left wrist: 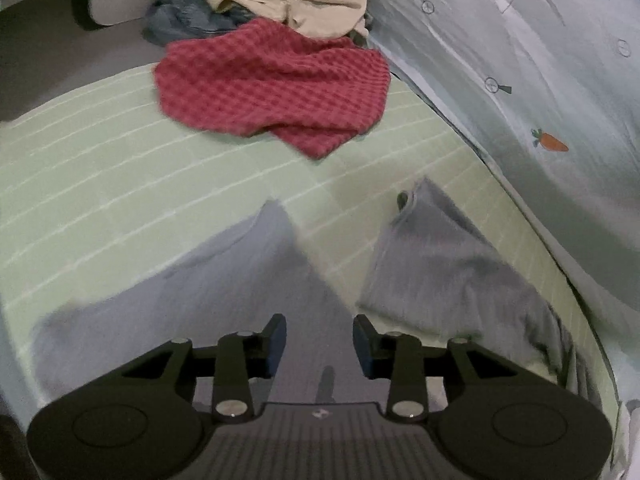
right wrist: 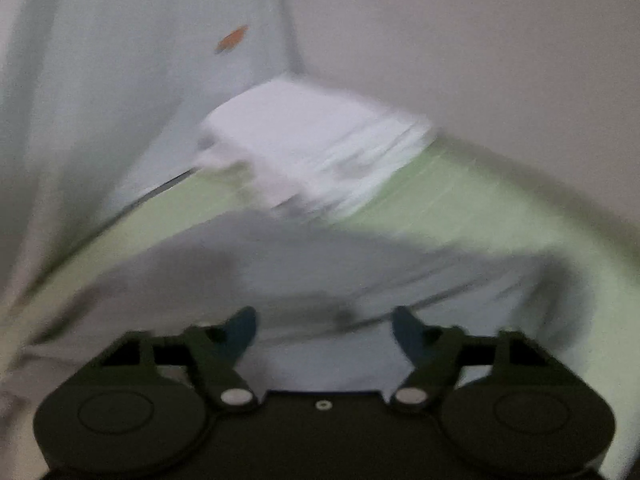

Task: Fold clothes

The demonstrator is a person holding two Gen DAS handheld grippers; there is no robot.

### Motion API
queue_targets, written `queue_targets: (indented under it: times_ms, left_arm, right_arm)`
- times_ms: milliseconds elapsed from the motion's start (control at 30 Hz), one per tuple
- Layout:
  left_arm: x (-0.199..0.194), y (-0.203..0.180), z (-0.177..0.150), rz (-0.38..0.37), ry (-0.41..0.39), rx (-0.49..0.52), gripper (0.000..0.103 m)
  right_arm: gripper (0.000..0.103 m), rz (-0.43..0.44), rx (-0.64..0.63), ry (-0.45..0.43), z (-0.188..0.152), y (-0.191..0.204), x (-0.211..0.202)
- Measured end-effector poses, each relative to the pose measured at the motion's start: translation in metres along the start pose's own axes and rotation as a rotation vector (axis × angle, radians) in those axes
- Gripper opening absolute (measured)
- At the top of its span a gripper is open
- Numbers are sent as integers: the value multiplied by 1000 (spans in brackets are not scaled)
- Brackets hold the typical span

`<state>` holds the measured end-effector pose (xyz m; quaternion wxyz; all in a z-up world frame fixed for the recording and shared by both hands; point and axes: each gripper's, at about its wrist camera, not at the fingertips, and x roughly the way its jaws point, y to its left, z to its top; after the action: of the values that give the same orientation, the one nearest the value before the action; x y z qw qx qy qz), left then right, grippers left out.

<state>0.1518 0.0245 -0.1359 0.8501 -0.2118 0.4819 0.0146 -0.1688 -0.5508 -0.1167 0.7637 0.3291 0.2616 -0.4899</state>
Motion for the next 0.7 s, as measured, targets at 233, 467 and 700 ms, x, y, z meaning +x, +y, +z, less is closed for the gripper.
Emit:
queue_targets:
  times_ms: [233, 467, 700]
  left_arm:
    - [67, -24, 69, -52, 64, 27, 39]
    - [133, -70, 112, -116, 127, 97, 41]
    - [176, -97, 130, -168, 150, 139, 55]
  right_arm:
    - [39, 270, 455, 372, -42, 93, 75]
    - [40, 290, 833, 558, -73, 134, 114]
    - [50, 316, 1074, 679, -82, 146, 132]
